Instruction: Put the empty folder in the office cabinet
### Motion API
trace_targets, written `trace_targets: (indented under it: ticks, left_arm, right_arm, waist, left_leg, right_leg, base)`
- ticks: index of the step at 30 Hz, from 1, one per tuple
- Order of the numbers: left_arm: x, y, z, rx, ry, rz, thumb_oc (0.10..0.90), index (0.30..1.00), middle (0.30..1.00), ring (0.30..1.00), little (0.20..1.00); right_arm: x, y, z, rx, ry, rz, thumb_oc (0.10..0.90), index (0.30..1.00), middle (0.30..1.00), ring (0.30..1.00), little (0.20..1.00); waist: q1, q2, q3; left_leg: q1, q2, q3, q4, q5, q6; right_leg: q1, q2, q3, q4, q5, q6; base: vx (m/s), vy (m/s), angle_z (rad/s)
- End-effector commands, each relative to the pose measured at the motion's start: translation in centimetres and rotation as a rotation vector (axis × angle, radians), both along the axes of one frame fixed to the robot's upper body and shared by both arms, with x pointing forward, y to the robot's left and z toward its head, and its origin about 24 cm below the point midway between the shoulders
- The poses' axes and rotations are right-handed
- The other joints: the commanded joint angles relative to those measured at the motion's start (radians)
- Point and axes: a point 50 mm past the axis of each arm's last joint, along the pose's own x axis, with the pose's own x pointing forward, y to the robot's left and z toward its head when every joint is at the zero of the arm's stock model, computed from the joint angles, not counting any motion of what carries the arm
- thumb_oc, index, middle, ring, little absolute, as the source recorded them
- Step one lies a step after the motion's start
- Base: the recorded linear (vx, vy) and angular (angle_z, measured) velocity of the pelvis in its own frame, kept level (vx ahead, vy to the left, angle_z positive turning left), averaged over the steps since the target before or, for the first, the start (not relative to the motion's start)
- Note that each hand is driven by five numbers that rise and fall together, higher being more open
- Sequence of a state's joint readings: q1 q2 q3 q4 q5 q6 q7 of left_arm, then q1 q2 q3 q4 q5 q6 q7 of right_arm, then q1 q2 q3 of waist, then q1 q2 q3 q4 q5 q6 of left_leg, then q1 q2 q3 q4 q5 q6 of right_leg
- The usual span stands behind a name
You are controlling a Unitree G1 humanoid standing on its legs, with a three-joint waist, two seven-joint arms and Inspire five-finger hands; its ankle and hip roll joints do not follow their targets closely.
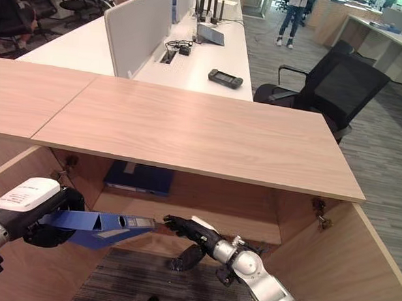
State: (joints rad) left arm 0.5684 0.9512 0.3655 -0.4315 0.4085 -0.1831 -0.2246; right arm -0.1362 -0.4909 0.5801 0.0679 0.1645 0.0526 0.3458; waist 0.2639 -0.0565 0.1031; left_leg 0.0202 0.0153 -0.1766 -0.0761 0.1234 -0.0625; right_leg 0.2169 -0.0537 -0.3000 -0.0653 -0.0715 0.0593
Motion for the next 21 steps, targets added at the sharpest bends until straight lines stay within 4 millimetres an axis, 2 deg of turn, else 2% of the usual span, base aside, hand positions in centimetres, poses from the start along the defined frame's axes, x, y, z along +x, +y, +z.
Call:
trace_targets:
  ticks: [1, 5, 6, 12, 21]
  left_arm:
    - [1.5, -0.5, 3.7, -0.006, -0.287, -0.035, 0.4, 0.3, 0.3, 0.3, 0.3]
    - [1.5, -0.7, 3.7, -0.015, -0.293, -0.041, 0.4, 0.3, 0.3, 0.3, 0.3]
    - [1.4, -0.8, 3.8, -0.011, -0.292, -0.047, 0.4, 0.3, 0.3, 0.3, 0.3]
    - [1.4, -1.4, 4.2, -0.015, -0.3, -0.085, 0.4, 0.3, 0.3, 0.3, 0.3]
    - [1.5, -2.7, 4.7, -0.101, -0.304, -0.156, 0.4, 0.3, 0.3, 0.3, 0.3]
  right_arm:
    - [2.1, 2.6, 5.9, 0.169, -0.241, 0.076, 0.8, 0.9, 0.9, 0.9, 0.9]
    - [2.6, 2.9, 6.8, 0.148, -0.307, 0.077, 0.8, 0.9, 0.9, 0.9, 0.9]
    - [3.2, 2.6, 7.8, 0.091, -0.409, 0.069, 0.8, 0.9, 0.9, 0.9, 0.9]
    - [3.3, 2.3, 9.3, 0.039, -0.543, 0.051, 0.8, 0.9, 0.9, 0.9, 0.9]
    - [3.2, 2.7, 9.4, -0.014, -0.602, 0.075, 0.8, 0.9, 0.9, 0.9, 0.9]
  waist:
    - [-0.013, -0.026, -0.027]
    - [-0.013, -0.024, -0.028]
    - [-0.014, -0.021, -0.03]
    - [-0.025, -0.014, -0.036]
    - [-0.034, -0.005, -0.039]
  left_leg:
    - [0.005, 0.012, -0.032, -0.008, -0.076, 0.015]
    - [0.006, 0.013, -0.028, -0.008, -0.077, 0.015]
    - [0.007, 0.014, -0.024, -0.008, -0.077, 0.016]
    - [0.011, 0.015, -0.022, -0.009, -0.08, 0.018]
    - [0.018, 0.012, -0.021, -0.008, -0.082, 0.021]
  right_leg:
    - [-0.048, -0.009, -0.036, 0.011, 0.03, 0.0]
    - [-0.048, -0.008, -0.031, 0.008, 0.031, 0.0]
    - [-0.049, -0.007, -0.029, 0.006, 0.032, 0.0]
    - [-0.047, -0.006, -0.024, 0.003, 0.031, 0.0]
    - [-0.041, -0.01, -0.027, 0.008, 0.028, 0.001]
  base:
    - [0.0, 0.0, 0.0]
    - [0.0, 0.0, 0.0]
    - [0.0, 0.0, 0.0]
    - [0.0, 0.0, -0.04]
    - [0.0, 0.001, -0.01]
